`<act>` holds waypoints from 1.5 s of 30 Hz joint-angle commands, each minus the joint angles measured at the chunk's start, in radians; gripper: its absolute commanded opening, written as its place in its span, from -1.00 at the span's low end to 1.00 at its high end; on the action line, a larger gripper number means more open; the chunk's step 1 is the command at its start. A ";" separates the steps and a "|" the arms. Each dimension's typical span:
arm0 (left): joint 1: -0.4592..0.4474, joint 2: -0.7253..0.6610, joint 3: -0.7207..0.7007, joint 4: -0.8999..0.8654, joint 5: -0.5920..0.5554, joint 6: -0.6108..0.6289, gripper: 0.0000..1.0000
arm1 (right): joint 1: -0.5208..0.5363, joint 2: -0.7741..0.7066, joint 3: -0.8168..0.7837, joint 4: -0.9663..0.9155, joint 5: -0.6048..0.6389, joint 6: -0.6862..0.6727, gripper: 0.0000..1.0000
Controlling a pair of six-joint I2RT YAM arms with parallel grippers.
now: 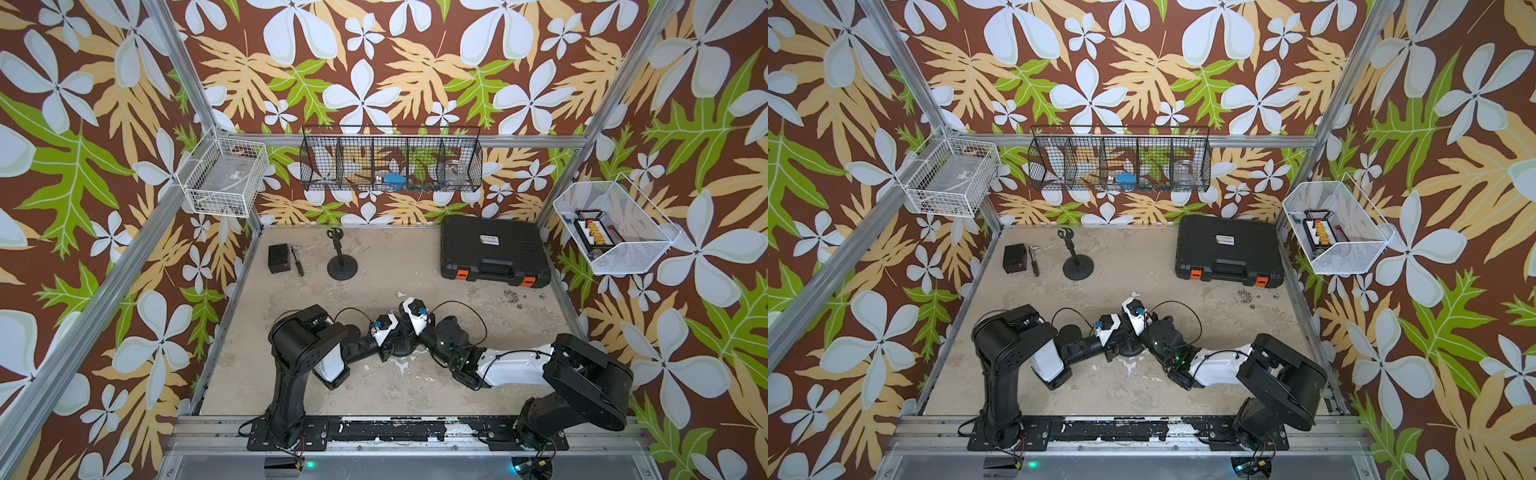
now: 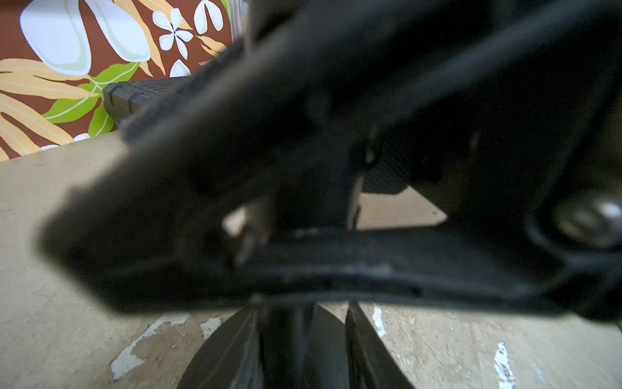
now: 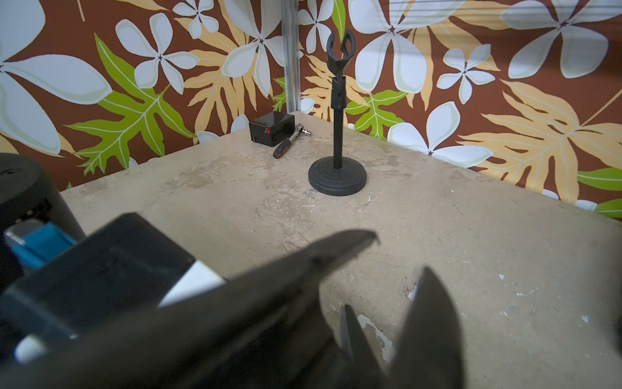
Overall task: Assemble a microphone stand
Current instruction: Screw the microphone stand pole into the microphone stand base.
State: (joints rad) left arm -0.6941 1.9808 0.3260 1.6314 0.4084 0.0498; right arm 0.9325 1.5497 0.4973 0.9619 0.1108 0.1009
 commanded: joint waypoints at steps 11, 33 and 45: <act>-0.001 0.039 0.006 0.240 -0.018 -0.021 -0.73 | -0.003 -0.024 0.065 -0.236 -0.090 -0.047 0.34; -0.001 0.064 -0.003 0.241 -0.020 -0.027 -0.83 | -0.271 -0.228 0.002 -0.348 -0.615 -0.223 -0.01; -0.001 0.076 -0.001 0.240 0.000 -0.020 -0.83 | -0.275 -0.109 0.121 -0.383 -0.727 -0.262 -0.44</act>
State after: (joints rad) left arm -0.6926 2.0392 0.3321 1.6600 0.3790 0.0498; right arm 0.6556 1.4315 0.6094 0.5751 -0.5720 -0.1467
